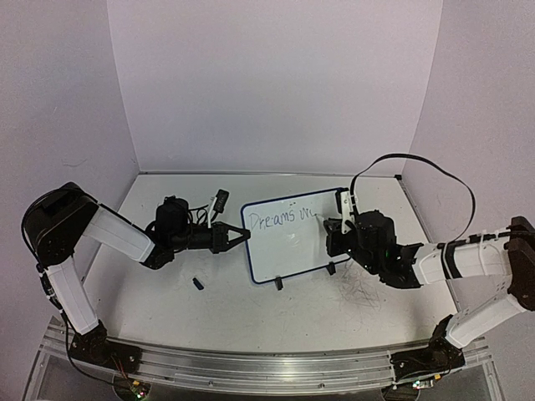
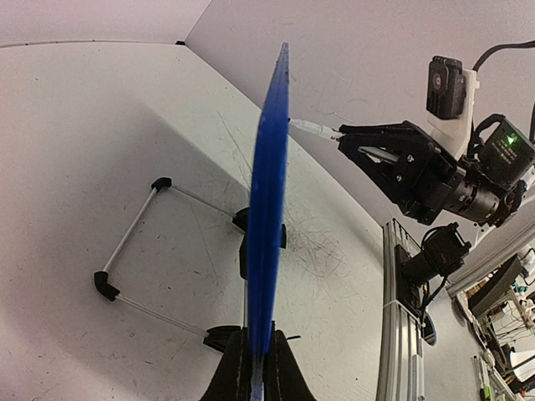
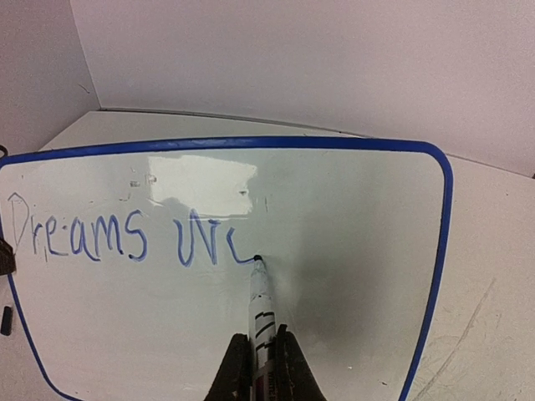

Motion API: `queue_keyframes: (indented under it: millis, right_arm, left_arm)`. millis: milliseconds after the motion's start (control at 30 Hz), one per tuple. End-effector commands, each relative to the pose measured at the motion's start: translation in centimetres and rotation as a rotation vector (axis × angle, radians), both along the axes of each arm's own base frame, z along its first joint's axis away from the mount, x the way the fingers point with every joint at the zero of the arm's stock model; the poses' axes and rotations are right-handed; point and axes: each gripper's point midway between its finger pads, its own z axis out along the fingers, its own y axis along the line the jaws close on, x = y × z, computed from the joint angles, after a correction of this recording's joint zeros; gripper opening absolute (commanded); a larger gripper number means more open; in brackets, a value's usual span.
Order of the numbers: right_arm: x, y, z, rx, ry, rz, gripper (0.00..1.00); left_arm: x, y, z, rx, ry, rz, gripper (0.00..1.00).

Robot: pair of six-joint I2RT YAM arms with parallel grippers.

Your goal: Write a sentence on the whiteboard

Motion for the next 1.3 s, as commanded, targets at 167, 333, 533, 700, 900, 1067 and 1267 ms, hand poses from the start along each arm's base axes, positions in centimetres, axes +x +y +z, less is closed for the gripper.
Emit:
queue_keyframes:
  millis: [167, 333, 533, 700, 900, 1067, 1267]
  right_arm:
    - [1.5, 0.7, 2.7, 0.051, -0.066, -0.031, 0.0]
    - [1.6, 1.2, 2.7, 0.049, -0.065, -0.012, 0.0]
    - [1.2, 1.8, 2.0, 0.046, -0.04, 0.03, 0.0]
    - [0.5, 1.6, 1.2, 0.042, -0.015, 0.047, 0.0]
    - [0.4, 0.7, 3.0, 0.069, -0.051, 0.014, 0.0]
    - [0.5, -0.5, 4.9, 0.107, -0.086, 0.004, 0.0]
    - [1.1, -0.2, 4.2, 0.088, -0.077, 0.006, 0.0]
  left_arm:
    - [-0.6, -0.6, 1.7, -0.009, -0.039, -0.026, 0.0]
    - [-0.6, -0.5, 1.7, -0.008, -0.039, -0.026, 0.0]
    - [-0.6, -0.6, 1.7, -0.007, -0.041, -0.024, 0.0]
    - [-0.5, -0.6, 1.7, -0.006, -0.039, -0.024, 0.0]
    - [-0.5, -0.6, 1.7, -0.003, -0.041, -0.022, 0.0]
    - [-0.5, -0.5, 1.8, -0.002, -0.041, -0.02, 0.0]
    - [-0.5, -0.6, 1.7, 0.0, -0.038, -0.024, 0.0]
